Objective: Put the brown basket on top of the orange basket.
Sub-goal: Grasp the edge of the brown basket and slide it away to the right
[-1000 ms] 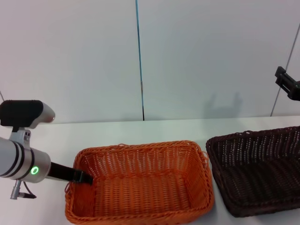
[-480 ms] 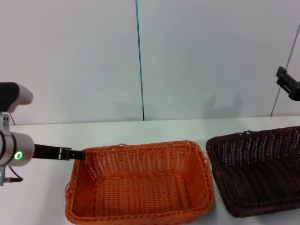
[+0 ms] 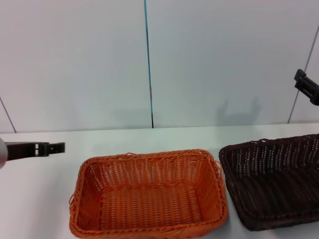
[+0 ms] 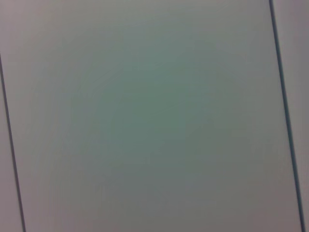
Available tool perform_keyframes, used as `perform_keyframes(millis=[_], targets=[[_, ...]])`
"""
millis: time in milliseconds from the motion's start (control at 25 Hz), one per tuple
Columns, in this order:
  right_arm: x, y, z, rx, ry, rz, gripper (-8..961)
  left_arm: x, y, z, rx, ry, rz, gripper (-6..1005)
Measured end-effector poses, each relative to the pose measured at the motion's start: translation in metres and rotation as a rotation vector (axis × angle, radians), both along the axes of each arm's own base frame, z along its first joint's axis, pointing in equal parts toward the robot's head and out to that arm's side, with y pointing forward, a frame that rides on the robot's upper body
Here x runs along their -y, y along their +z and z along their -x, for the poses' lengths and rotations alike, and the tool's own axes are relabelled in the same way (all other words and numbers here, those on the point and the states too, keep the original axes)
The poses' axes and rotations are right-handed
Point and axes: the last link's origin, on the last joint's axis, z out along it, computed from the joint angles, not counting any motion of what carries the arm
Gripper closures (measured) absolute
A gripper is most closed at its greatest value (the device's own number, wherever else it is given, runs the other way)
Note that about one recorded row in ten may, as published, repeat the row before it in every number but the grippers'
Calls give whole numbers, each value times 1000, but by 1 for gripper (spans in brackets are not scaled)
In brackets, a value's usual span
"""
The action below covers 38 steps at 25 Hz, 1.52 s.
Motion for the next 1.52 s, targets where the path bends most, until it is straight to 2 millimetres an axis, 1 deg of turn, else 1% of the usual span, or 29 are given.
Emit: perform_keyframes(millis=[80,120,200,280,360,480,600,760,840,1000,1120,1240,1320,1360,1520], targets=[[0,3,1,-3,2,-8,194,2,7,1,13,7,-39,64],[0,4,1,-4,3,-12,171,2,7,1,13,7,-39,64],[0,8,2,-7,2,-23,126,1,14,2,61,-2,-109,65],[-1,14,2,-12,-6,-35,80,1,17,3,88,-8,-142,65],[0,21,2,-21,-28,-47,68,1,21,4,132,-19,-195,65],[2,35,-3,-35,-116,-45,51,1,31,3,158,-45,-253,65],[5,49,-12,-32,-270,7,33,3,43,1,152,-66,-291,65],[10,61,-14,-16,-383,61,33,6,47,3,148,-65,-296,65],[13,65,-13,-14,-410,71,34,8,51,3,146,-65,-295,65],[15,62,-15,2,-470,124,34,13,58,2,148,-64,-278,66],[15,54,-25,23,-538,183,34,16,61,2,162,-54,-233,66],[16,49,-39,36,-591,212,34,17,62,-2,184,-48,-202,66],[15,50,-47,43,-622,221,35,18,62,-4,185,-53,-203,66],[14,52,-53,47,-654,231,35,17,60,-9,191,-64,-208,66],[11,60,-70,73,-779,283,35,14,55,-16,202,-80,-213,66]])
